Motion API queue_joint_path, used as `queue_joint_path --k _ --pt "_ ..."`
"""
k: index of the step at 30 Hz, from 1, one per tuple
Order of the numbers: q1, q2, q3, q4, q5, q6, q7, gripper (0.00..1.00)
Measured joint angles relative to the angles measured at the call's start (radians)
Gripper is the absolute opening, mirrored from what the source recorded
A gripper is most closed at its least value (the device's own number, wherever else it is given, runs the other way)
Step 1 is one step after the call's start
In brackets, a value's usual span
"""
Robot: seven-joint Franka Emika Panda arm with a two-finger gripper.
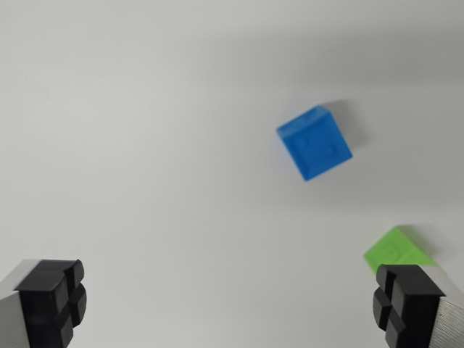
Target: Stack cube
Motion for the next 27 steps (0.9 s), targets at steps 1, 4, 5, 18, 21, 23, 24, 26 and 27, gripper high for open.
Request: queue_joint_path --k 1,4,5,18,21,23,24,26,27 --pt "0.0 0.001 0.0 -0.002 0.0 0.003 -0.004 1.0" --pt "-0.002 0.004 -0.001 -0.009 0.0 0.012 -0.017 1.0" --pt "-0.003 0.006 -0.002 -0.011 0.0 0.016 -0.023 1.0" --pt "-0.02 0.028 -0.004 -0.052 0.001 0.078 -0.113 1.0" --pt "-0.025 0.035 -0.005 -0.063 0.002 0.095 -0.139 1.0" --pt "-0.029 0.042 -0.006 -0.07 0.002 0.109 -0.16 1.0" --pt "-0.031 0.045 -0.006 -0.074 0.002 0.116 -0.17 1.0" --pt "-0.036 0.052 -0.006 -0.082 0.003 0.13 -0.191 1.0" --pt "-0.038 0.055 -0.006 -0.087 0.003 0.137 -0.202 1.0"
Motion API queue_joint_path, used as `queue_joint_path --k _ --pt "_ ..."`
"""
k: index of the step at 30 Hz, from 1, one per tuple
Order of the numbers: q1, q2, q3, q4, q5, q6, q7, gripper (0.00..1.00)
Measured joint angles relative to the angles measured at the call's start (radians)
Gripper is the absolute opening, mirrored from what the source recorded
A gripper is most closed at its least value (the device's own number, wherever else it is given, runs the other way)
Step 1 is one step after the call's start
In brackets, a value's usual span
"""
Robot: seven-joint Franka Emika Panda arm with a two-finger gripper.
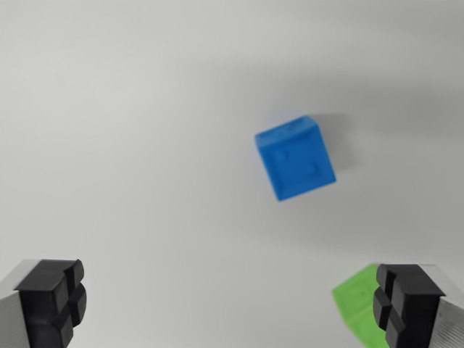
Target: Stack cube
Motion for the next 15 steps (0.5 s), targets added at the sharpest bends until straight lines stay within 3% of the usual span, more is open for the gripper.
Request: queue_joint_path --k 15 --pt "-0.037 0.065 0.0 -0.048 0.005 0.11 -0.171 1.0"
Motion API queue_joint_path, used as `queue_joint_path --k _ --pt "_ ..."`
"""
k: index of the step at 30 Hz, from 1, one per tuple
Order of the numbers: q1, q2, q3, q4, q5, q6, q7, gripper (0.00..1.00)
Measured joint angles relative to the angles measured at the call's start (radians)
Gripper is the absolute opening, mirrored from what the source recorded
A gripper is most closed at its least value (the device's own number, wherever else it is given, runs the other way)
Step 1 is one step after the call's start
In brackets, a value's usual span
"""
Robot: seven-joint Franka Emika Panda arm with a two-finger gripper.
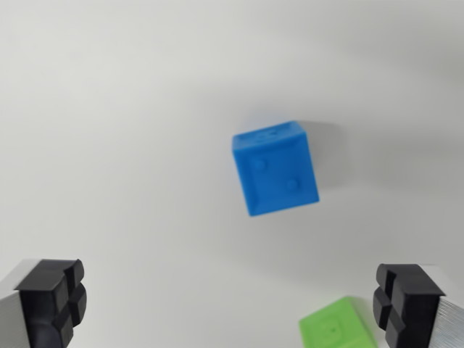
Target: Stack cube
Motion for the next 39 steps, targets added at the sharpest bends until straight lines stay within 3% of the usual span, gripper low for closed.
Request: queue_joint_path --k 21,39 --pt "-0.07 0.144 0.008 -0.03 0.004 0.17 -0.279 1.0" --pt "-0.077 0.297 0.015 -0.017 0.005 0.308 -0.291 1.0"
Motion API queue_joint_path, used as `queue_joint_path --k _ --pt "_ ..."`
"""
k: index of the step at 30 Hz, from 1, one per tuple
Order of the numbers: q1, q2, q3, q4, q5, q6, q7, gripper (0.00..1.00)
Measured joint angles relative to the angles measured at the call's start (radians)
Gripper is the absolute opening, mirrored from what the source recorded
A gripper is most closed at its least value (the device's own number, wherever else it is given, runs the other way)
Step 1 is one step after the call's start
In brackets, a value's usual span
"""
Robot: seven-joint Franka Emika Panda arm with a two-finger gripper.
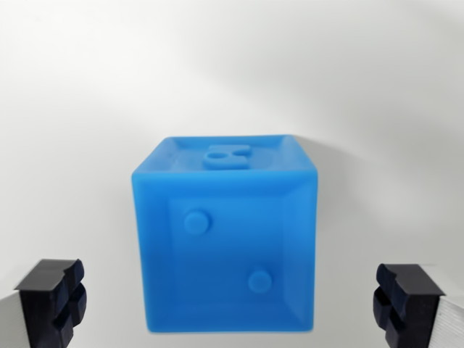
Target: Stack cube
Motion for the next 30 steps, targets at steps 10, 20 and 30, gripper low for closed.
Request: queue_joint_path --k 10,20,30 --pt "-0.002 0.068 0.002 0.018 0.0 0.05 0.0 1.0" --pt "-0.004 0.098 0.004 0.028 0.0 0.069 0.0 0.0" --pt "-0.004 0.098 0.004 0.029 0.0 0.07 0.0 0.0"
